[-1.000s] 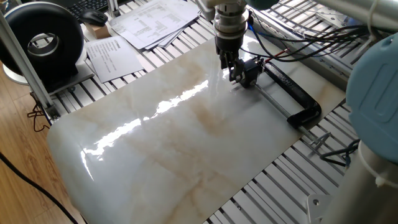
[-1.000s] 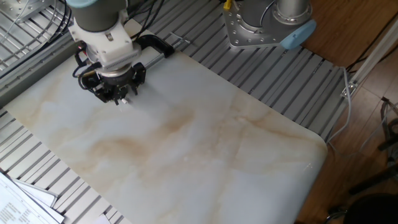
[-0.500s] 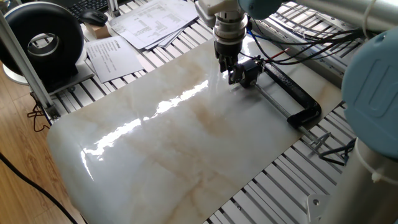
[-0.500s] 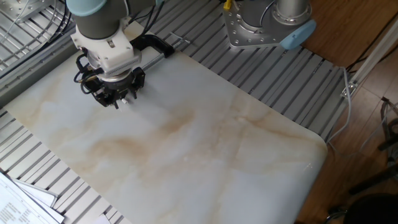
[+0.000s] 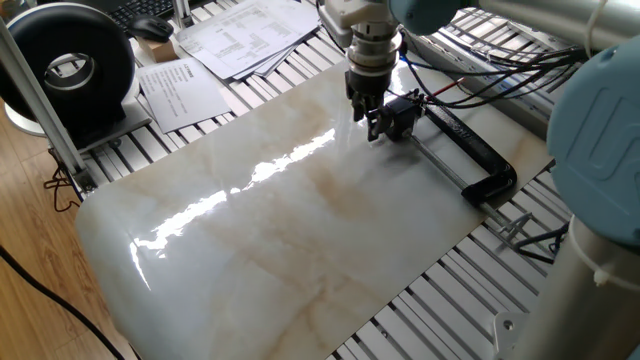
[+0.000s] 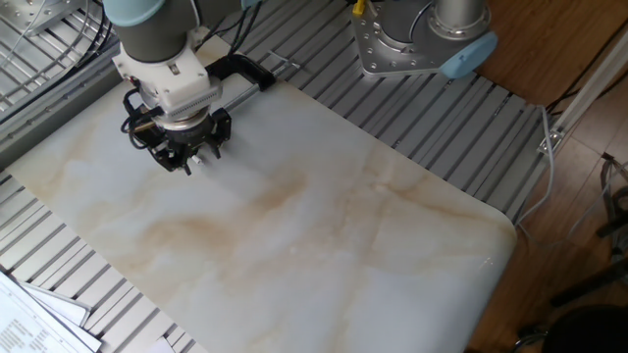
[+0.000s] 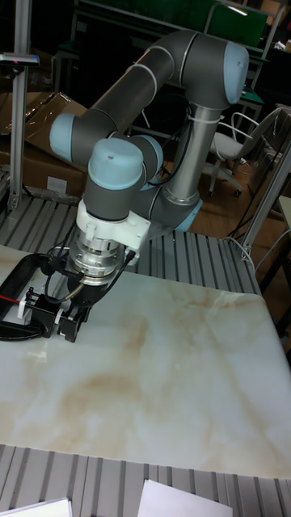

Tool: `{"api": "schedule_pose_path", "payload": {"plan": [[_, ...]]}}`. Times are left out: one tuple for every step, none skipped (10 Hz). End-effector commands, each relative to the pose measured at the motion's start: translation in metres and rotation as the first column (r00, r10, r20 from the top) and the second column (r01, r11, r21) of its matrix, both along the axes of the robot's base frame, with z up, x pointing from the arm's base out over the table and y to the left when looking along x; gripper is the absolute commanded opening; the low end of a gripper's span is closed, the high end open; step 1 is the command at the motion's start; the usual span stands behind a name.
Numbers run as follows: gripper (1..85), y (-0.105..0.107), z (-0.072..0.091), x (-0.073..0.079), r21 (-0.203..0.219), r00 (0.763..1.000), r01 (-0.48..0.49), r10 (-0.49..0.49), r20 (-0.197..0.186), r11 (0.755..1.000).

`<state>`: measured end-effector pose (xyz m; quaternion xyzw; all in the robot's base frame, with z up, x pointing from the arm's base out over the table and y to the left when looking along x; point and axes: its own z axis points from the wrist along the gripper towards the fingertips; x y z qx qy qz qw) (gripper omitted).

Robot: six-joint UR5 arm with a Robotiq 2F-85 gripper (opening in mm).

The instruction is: Sharpen the pencil with a pencil sharpener

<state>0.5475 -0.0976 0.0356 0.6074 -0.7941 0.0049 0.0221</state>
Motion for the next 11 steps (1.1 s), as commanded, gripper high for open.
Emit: {"api": "schedule_pose_path", "payload": {"plan": [[55.7,-0.001,0.002,-0.006,0.026,1.000,0.004,-0.004,-0.021,1.000],[56.7,0.001,0.002,-0.005,0.030,1.000,0.001,0.000,-0.016,1.000],[57.7,0.000,-0.006,-0.006,0.029,1.000,0.002,-0.002,-0.002,1.000],[58.3,-0.006,-0.013,-0.013,0.027,1.000,0.002,-0.002,0.002,1.000],[58.7,-0.011,-0.015,-0.015,0.021,1.000,0.000,0.000,0.007,1.000],[58.7,-0.015,-0.015,-0.012,0.006,1.000,-0.005,0.005,0.018,1.000],[59.0,-0.011,-0.017,-0.014,0.017,1.000,0.000,0.000,0.015,1.000],[59.0,-0.013,-0.018,-0.012,0.006,1.000,-0.004,0.003,0.021,1.000],[59.0,-0.014,-0.018,-0.012,0.004,1.000,-0.004,0.004,0.022,1.000],[59.7,-0.013,-0.018,-0.012,0.007,1.000,-0.001,0.000,0.024,1.000],[59.7,-0.011,-0.018,-0.010,0.014,1.000,0.004,-0.004,0.029,1.000]]}}
